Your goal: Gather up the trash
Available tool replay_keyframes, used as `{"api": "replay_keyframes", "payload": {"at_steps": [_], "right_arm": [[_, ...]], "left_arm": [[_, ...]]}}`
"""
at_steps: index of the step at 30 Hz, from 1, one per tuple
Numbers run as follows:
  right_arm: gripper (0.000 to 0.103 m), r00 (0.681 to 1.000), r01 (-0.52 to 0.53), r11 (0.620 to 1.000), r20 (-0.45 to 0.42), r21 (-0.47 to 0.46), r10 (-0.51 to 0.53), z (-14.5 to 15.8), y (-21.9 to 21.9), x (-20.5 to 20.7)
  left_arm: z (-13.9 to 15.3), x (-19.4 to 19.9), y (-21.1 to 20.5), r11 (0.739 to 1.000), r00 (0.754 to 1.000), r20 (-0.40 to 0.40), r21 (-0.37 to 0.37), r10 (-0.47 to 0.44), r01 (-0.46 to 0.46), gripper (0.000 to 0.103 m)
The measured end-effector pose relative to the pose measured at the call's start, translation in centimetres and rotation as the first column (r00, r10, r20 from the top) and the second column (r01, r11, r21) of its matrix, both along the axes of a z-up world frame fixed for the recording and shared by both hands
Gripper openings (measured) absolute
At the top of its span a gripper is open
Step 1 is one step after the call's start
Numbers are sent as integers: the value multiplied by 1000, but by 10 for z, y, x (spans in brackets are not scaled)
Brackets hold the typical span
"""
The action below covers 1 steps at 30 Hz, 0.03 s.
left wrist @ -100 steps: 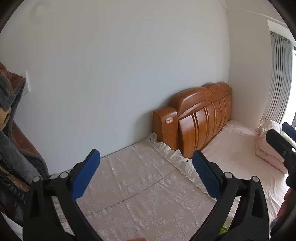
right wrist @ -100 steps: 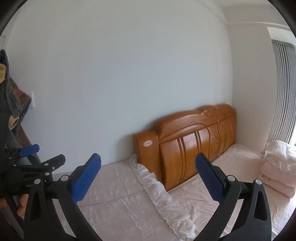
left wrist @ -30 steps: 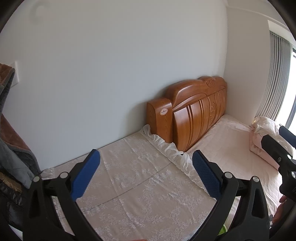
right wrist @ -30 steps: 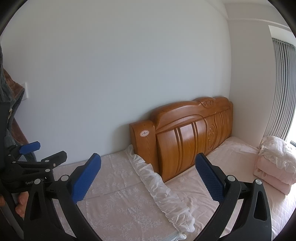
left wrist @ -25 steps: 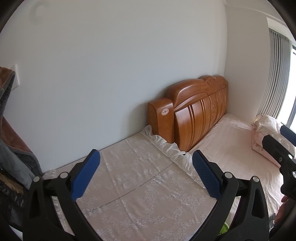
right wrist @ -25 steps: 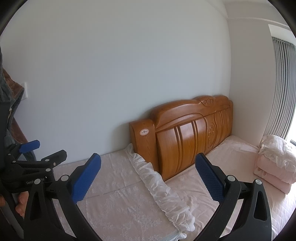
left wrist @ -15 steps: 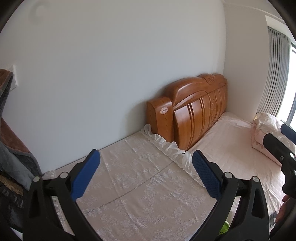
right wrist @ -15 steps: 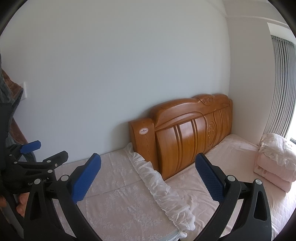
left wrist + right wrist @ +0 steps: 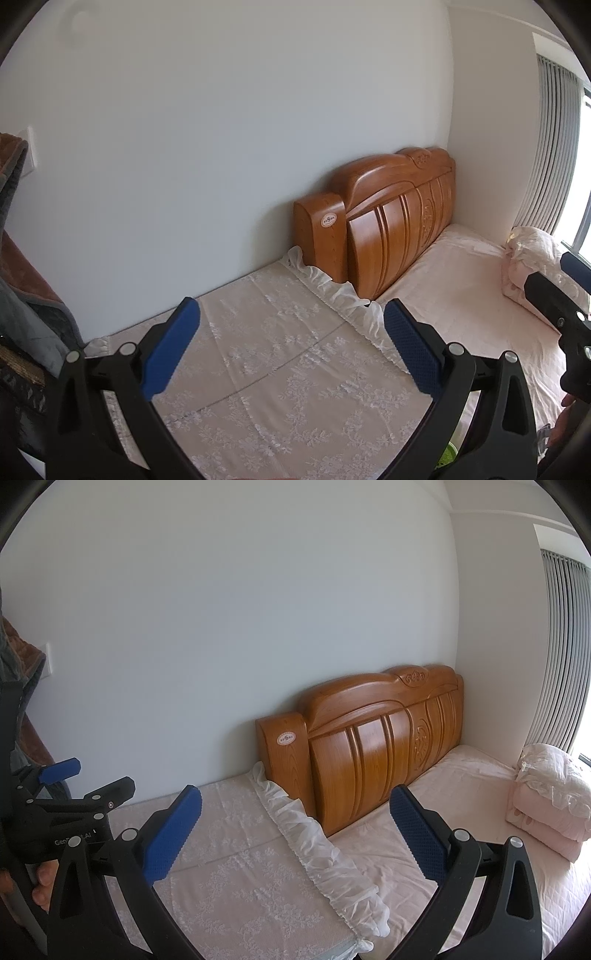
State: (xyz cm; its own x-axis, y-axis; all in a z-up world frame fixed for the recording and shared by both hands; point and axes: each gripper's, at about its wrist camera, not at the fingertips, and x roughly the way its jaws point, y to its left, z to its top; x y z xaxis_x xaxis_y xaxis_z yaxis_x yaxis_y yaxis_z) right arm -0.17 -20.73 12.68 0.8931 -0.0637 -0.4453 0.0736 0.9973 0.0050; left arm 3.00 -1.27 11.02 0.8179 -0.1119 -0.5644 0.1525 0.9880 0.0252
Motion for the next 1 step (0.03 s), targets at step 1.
{"api": "replay_keyframes", "payload": {"at_steps": [1], "right_arm": [[101,1000,1,1000,0,-1,-1,0,0,0]], "left_arm": [[0,0,0,1000,1000,0,1,-1,1,95]]}}
